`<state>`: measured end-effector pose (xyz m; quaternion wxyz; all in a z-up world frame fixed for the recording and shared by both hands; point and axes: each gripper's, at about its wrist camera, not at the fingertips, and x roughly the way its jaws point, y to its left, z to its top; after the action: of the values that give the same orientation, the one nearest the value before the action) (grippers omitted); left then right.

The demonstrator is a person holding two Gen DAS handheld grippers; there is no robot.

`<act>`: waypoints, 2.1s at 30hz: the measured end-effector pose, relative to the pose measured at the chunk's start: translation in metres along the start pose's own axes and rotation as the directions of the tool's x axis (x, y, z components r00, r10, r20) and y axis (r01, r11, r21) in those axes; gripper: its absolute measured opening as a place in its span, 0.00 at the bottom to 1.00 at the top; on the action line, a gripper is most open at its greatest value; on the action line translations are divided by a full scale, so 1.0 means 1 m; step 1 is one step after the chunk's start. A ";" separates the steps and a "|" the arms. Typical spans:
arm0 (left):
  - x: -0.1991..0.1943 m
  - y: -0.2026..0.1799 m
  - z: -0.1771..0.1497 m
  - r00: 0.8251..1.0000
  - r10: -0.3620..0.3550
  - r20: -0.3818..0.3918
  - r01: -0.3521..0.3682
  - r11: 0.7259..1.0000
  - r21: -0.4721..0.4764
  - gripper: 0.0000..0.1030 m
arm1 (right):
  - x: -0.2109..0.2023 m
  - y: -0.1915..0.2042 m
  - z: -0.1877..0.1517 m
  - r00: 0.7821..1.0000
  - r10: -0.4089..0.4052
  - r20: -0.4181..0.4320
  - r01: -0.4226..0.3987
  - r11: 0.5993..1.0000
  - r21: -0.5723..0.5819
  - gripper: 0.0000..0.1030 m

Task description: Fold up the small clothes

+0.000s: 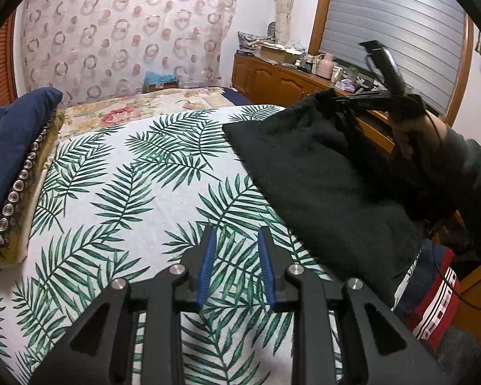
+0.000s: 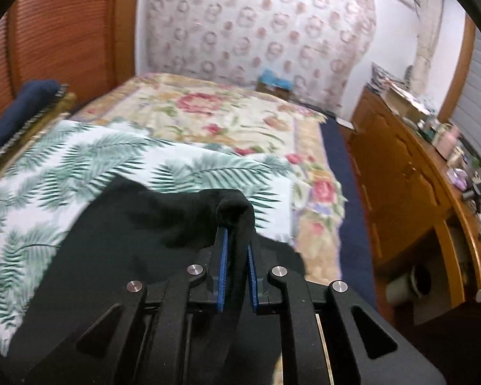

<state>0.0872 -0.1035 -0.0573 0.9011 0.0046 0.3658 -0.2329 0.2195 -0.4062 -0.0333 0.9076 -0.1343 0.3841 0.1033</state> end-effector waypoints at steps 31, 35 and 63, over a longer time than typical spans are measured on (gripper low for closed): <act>0.019 -0.074 -0.011 0.992 -0.081 -0.097 0.091 0.990 0.104 0.24 | -0.106 0.026 -0.150 0.992 0.101 -0.079 -0.094 0.992 0.089 0.56; 0.026 -0.086 -0.016 0.987 -0.093 -0.129 0.108 0.987 0.116 0.24 | -0.104 0.016 -0.171 0.990 0.103 -0.095 -0.092 0.989 0.118 0.43; 0.026 -0.110 -0.036 0.973 -0.110 -0.202 0.138 0.982 0.130 0.27 | -0.142 0.013 -0.184 0.999 0.041 0.001 -0.041 0.987 0.159 0.53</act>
<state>0.0332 -0.2061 -0.0828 0.8421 0.0688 0.4338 -0.3130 -0.0048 -0.4649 -0.0554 0.9127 -0.0539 0.3948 0.0910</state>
